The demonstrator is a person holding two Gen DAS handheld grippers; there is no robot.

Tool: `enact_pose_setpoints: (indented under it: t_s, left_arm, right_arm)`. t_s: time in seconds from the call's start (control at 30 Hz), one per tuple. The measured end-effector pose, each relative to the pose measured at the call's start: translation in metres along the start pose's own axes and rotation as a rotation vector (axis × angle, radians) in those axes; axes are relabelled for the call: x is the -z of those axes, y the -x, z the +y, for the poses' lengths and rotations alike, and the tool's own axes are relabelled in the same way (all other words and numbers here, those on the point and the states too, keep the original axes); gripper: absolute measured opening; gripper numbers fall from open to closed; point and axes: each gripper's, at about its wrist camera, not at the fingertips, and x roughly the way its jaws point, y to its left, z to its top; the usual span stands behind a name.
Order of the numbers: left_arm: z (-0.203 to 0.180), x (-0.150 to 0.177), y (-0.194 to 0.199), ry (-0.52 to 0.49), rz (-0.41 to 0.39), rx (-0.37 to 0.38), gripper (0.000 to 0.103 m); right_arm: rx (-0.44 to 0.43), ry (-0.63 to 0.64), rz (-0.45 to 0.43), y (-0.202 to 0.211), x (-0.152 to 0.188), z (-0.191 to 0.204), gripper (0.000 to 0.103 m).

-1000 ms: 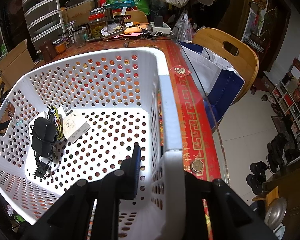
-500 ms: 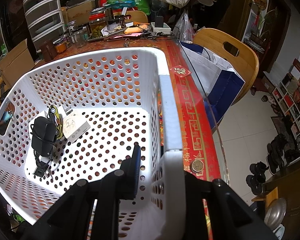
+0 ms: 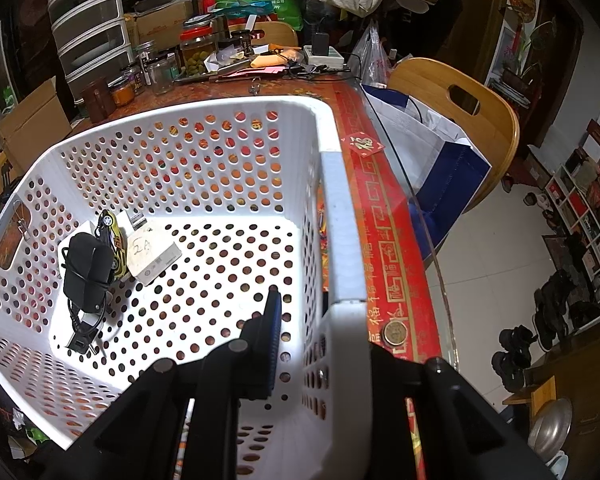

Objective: Organize rigid objects
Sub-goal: 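Carry the light blue charger into the basket and release it with the left tool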

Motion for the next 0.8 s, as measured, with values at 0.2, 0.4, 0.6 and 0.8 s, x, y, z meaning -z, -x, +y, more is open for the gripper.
enact_pose_setpoints:
  t_s: [0.2, 0.4, 0.6, 0.8]
  left_arm:
    - [-0.010, -0.017, 0.036, -0.021, -0.058, 0.026, 0.060]
    - [-0.027, -0.030, 0.071, -0.049, -0.105, 0.051, 0.060]
    - [-0.045, -0.037, 0.099, -0.075, -0.138, 0.078, 0.060]
    - [-0.070, -0.042, 0.130, -0.100, -0.143, 0.170, 0.060]
  right_arm:
    - [0.000, 0.001, 0.000, 0.000, 0.000, 0.000, 0.018]
    - [-0.001, 0.003, -0.002, 0.001, 0.000, 0.001, 0.018]
    - [-0.006, 0.008, -0.006, 0.003, -0.002, 0.004, 0.018]
    - [-0.010, 0.010, -0.007, 0.004, -0.002, 0.005, 0.018]
